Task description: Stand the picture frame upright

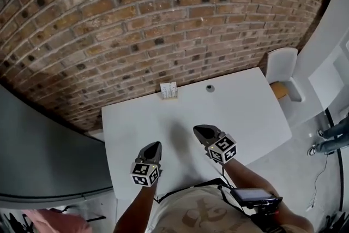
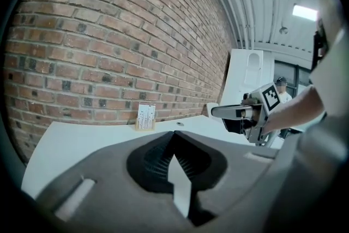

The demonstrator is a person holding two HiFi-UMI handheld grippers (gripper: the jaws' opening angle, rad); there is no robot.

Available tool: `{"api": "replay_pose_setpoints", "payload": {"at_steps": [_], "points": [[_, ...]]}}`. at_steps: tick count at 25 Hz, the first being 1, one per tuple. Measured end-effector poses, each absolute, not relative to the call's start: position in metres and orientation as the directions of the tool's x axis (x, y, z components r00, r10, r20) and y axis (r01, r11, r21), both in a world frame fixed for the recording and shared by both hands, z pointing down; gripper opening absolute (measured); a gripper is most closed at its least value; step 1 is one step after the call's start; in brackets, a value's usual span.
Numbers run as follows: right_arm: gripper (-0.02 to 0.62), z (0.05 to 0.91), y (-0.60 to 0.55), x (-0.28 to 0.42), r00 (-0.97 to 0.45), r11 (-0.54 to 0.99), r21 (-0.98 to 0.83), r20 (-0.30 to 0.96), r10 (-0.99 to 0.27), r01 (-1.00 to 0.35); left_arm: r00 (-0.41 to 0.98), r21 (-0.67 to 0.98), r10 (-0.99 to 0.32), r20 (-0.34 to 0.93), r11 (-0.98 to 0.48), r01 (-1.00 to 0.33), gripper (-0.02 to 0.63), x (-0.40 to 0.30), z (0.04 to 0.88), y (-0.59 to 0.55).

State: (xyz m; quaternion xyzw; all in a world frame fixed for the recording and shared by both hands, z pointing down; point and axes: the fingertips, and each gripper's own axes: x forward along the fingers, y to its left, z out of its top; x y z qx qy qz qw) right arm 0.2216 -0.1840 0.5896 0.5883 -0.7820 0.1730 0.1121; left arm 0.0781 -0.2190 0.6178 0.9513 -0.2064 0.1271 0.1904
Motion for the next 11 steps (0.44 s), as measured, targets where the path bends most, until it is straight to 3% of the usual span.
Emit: {"api": "replay_pose_setpoints", "payload": {"at_steps": [4, 11], "points": [[0.008, 0.650, -0.203, 0.271, -0.238, 0.197, -0.143, 0.384, -0.892, -0.970, 0.894, 0.334, -0.334, 0.300, -0.841, -0.426, 0.002, 0.127, 0.683, -0.242], [0.008, 0.544, -0.155, 0.124, -0.259, 0.227, -0.128, 0.349, -0.901, -0.965, 0.901, 0.339, -0.350, 0.255, -0.841, -0.423, 0.002, -0.008, 0.583, -0.185]]}}
